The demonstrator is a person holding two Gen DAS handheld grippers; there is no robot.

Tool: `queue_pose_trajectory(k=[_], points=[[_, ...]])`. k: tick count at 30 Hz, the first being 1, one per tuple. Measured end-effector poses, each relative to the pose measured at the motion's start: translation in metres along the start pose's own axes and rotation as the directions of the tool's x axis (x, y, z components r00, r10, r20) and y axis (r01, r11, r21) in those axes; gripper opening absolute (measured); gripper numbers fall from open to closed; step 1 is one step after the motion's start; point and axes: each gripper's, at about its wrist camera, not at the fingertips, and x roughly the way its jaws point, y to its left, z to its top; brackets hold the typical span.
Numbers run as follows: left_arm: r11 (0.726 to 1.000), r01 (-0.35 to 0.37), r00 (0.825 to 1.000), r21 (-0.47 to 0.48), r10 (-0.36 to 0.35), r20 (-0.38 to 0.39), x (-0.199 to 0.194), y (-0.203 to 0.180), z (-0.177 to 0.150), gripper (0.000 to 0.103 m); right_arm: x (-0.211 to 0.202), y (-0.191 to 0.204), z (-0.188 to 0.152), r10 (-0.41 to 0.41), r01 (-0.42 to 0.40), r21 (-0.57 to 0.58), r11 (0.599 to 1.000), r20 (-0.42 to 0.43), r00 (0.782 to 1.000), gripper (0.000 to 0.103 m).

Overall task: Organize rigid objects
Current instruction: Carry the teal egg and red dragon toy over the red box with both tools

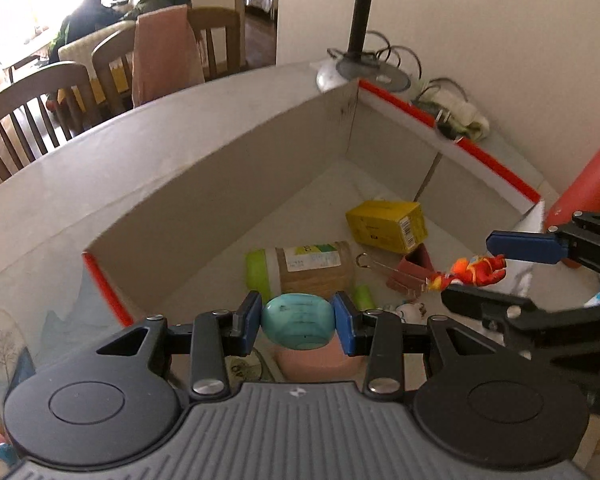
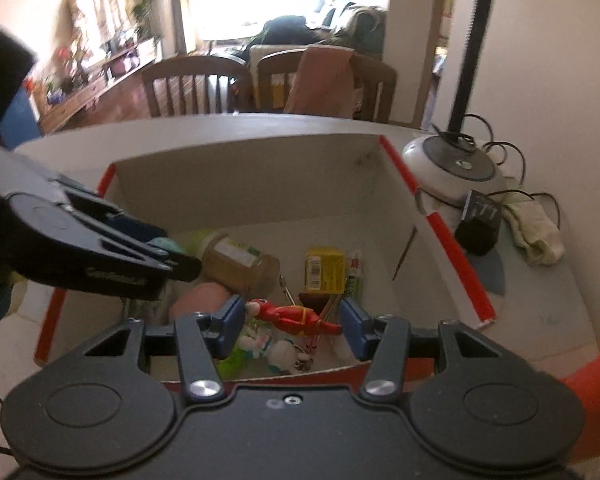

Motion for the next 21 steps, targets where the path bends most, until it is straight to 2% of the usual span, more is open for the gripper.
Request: queue_pose_trajectory(k=[10,14,21], points=[[1.0,-0.007,0.992,0.011,0.009,-0.126,0.035,-0.007,0.004,0.038,0.022,0.001,-0.004,0.015,-0.02,-0.089,0.996,-0.061,0.998,0.051],[1.0,-0.011,0.985,0.028,0.016,-0.174,0.044,-0.009,0.002,0.038,0.023,0.0,-0.006,0.022,-0.029,-0.096,0.995,-0.072,0.997,0.052],[1.0,-0.009,0.977,0.013,0.012,-0.215,0.052,-0.009,0.007,0.038,0.023,-0.005,-0.003,0.035,-0.041,-0.086,0.995,-0.073,0.997,0.053]])
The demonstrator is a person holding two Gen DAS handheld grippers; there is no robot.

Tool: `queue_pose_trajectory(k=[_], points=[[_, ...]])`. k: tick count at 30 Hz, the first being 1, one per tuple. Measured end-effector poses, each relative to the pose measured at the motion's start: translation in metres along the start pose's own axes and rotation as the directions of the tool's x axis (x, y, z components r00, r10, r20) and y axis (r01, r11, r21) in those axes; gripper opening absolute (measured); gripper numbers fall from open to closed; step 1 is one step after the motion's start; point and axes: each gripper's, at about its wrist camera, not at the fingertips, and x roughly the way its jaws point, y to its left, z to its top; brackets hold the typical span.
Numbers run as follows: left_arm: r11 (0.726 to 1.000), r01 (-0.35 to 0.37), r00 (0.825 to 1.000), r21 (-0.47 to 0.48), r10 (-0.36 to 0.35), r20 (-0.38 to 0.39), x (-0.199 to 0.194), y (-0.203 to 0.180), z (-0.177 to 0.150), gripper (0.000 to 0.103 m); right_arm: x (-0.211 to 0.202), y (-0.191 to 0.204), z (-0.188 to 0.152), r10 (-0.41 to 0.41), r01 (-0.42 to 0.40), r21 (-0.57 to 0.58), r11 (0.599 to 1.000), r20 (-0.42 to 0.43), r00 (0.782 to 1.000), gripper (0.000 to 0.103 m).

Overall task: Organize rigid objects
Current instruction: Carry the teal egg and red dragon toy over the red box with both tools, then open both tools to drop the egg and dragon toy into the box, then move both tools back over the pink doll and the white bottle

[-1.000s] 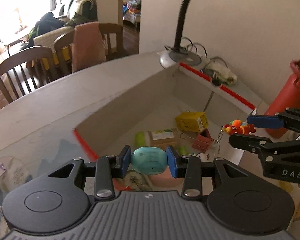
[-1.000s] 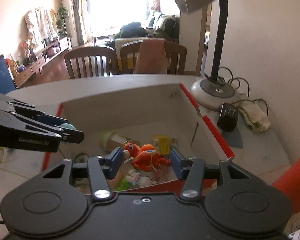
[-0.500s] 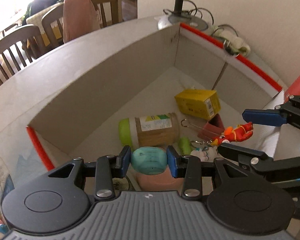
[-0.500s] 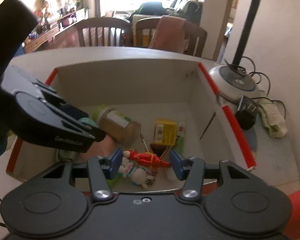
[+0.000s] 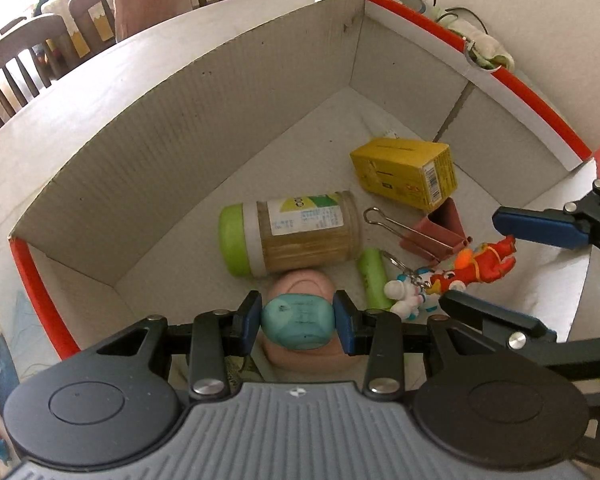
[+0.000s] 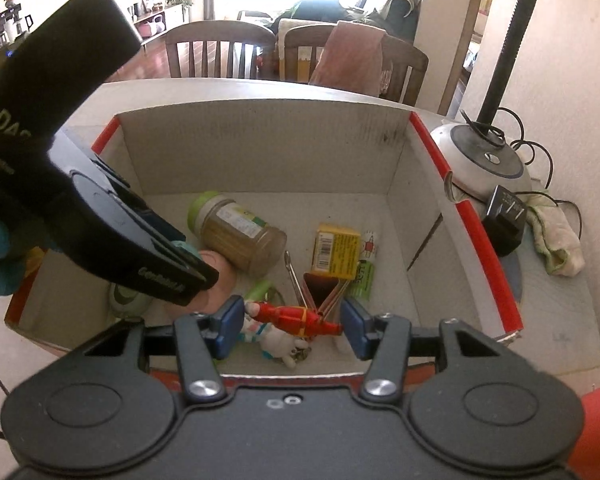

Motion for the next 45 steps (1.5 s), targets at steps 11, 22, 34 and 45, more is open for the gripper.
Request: queue_pose_trajectory(k=[11,22,34,45], points=[[1.0,-0.031,0.999,0.004,0.031,0.017,-0.006,-0.002,-0.003,0.039,-0.014,-0.004,-0.001,0.001,-0.002,0.028,1.0,0.031,1.0,0.062],[1.0,0.004,0.996,-0.019,-0.002,0.088,-0.033,0.001,-0.015,0.05,-0.035,-0.006,-0.005,0.0,-0.008,0.116,0.993,0.069,0.998,0.069],[0.999,0.006,0.985,-0.052,0.004,0.175,-0.072,0.017,-0.04,0.053,-0.066,0.009,-0.007,0.019,-0.043,0.165,0.985,0.144,0.989,0.081],[0.996,0.049,0.96,-0.075,-0.026,0.277,-0.121,0.039,-0.072,0.064,-0.094,0.041,0.002,0.038,-0.08,0.191,0.978,0.214,0.976,0.092]])
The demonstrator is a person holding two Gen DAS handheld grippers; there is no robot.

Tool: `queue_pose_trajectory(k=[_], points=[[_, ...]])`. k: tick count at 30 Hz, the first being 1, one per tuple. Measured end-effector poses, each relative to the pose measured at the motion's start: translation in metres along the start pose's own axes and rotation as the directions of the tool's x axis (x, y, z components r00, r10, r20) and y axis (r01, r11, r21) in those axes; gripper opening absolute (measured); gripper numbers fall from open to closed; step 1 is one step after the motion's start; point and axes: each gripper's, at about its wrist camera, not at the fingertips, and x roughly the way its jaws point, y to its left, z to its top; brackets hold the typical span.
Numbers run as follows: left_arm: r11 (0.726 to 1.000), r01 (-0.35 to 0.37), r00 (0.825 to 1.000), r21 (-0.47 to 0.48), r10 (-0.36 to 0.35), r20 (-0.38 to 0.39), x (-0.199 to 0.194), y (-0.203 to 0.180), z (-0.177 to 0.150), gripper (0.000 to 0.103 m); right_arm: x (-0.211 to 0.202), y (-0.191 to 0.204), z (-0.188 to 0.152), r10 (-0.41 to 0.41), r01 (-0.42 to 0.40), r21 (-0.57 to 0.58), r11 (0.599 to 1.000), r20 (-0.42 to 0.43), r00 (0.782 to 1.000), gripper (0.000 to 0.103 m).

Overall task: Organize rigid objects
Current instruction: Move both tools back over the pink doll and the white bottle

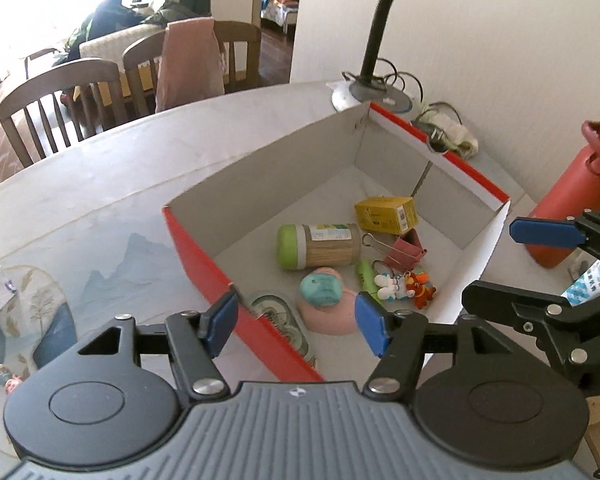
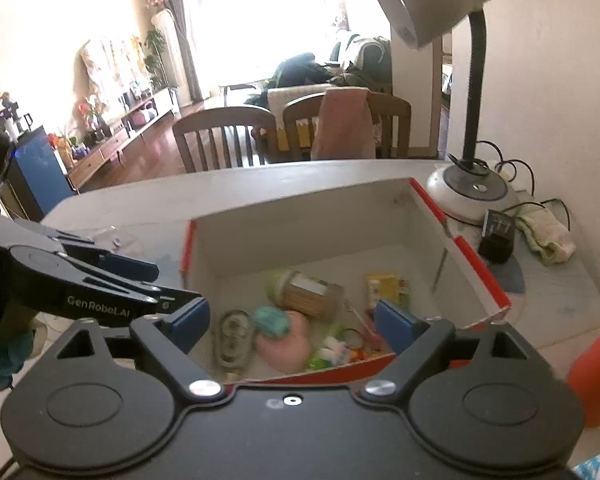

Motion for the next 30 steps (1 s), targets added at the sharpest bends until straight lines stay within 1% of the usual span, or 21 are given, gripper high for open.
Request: queue_pose_trajectory(k=[3,5,9,12,18,20,30], points=[[1.0,0.006,1.0,-0.017,-0.006,0.019,-0.014,0.01,-0.007,0.066,-0.004,0.015,0.0,0.011,-0.011,0.006,1.0,0.011,1.0,0.093],[1.0,0.006,0.999,-0.026,-0.005,0.033,-0.023,0.018,-0.011,0.071,-0.006,0.025,0.001,0.018,-0.019,0.01,1.0,0.013,1.0,0.096],[0.999,-0.015,0.998,-0.032,0.017,0.066,-0.041,0.032,-0.019,0.072,-0.009,0.047,0.001,0.038,-0.038,0.011,0.999,0.026,0.999,0.099],[0.999,-0.02,0.997,-0.044,0.024,0.077,-0.053,0.047,-0.027,0.078,-0.011,0.064,0.001,0.053,-0.053,0.019,0.998,0.041,0.998,0.102],[0.997,-0.036,0.995,-0.065,0.042,0.087,-0.072,0.079,-0.046,0.079,-0.007,0.097,0.003,0.083,-0.084,0.019,0.996,0.048,0.995,0.102],[0.996,-0.036,0.995,-0.076,0.042,0.087,-0.076,0.091,-0.052,0.083,-0.004,0.108,0.005,0.082,-0.082,0.016,0.996,0.046,0.996,0.102],[0.991,-0.044,0.994,-0.126,0.057,0.097,-0.094,0.154,-0.083,0.084,0.023,0.16,0.008,0.083,-0.083,0.013,0.996,0.011,0.997,0.102]])
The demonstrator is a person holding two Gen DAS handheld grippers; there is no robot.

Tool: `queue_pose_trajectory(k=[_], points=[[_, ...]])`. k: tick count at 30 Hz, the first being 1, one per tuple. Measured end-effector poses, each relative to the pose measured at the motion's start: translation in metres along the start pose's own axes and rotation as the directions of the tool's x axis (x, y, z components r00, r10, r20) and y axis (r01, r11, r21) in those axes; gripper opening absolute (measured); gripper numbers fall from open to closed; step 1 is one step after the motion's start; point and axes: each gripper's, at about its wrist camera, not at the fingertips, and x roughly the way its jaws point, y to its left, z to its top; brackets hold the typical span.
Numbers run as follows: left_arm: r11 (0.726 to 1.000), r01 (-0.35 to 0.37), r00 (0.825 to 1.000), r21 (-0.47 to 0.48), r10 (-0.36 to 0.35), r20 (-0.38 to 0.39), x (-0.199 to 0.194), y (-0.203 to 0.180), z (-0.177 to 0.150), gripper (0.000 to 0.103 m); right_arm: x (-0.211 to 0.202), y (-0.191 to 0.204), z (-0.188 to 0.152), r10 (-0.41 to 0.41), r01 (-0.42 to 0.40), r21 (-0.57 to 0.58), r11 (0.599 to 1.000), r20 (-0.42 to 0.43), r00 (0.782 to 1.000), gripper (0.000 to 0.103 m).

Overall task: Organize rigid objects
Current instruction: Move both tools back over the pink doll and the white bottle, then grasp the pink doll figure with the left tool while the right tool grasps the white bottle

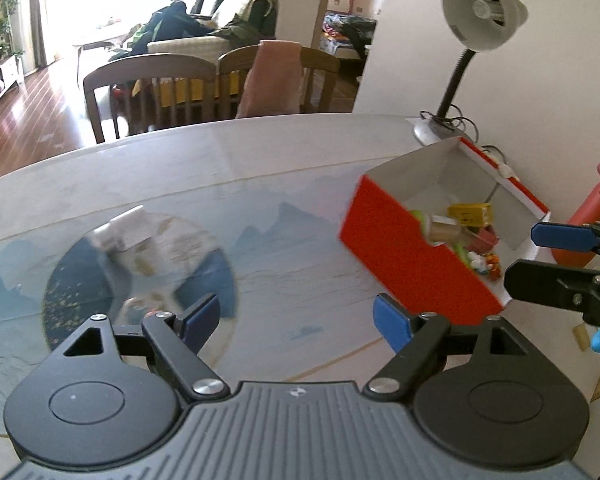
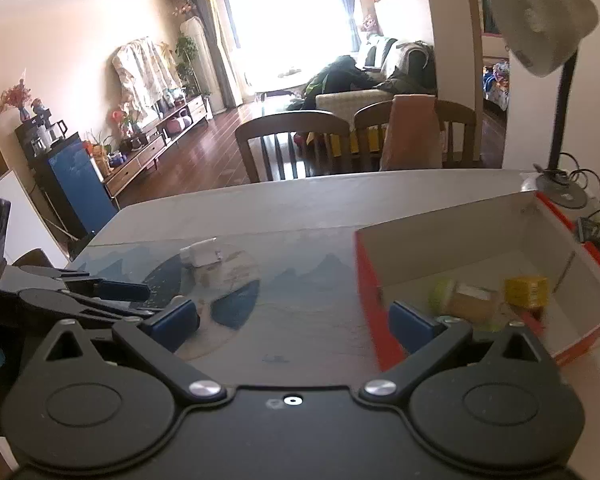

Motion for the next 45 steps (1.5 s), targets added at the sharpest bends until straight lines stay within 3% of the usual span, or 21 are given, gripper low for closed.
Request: queue_pose_trajectory(k=[9,11,13,25,35,45], points=[[0.999,-0.004,1.0,-0.033,0.004,-0.006,0.002,0.053,-0.015,0.086,0.034,0.044,0.006,0.014,-0.016,-0.043,0.999,-0.038,0.999,0.102],[0.999,-0.009,1.0,-0.031,0.009,-0.005,0.003,0.063,-0.018,0.096,0.042,0.052,0.008,0.014,-0.017,-0.054,0.998,-0.047,0.999,0.102],[1.0,-0.013,1.0,-0.026,0.013,-0.001,0.006,0.072,-0.02,0.1,0.051,0.059,0.012,0.013,-0.016,-0.063,0.998,-0.053,0.999,0.102],[0.999,-0.045,0.999,-0.022,0.044,-0.023,0.05,0.121,-0.036,0.101,0.126,0.092,0.039,0.007,-0.02,-0.128,0.992,-0.095,0.995,0.102],[0.997,-0.033,0.999,-0.065,0.031,-0.034,0.082,0.143,-0.039,0.101,0.201,0.117,0.058,-0.002,-0.032,-0.19,0.981,-0.174,0.985,0.101],[0.999,-0.035,0.999,0.007,0.035,0.015,0.1,0.145,-0.046,0.101,0.266,0.139,0.064,0.006,-0.063,-0.229,0.971,-0.241,0.97,0.101]])
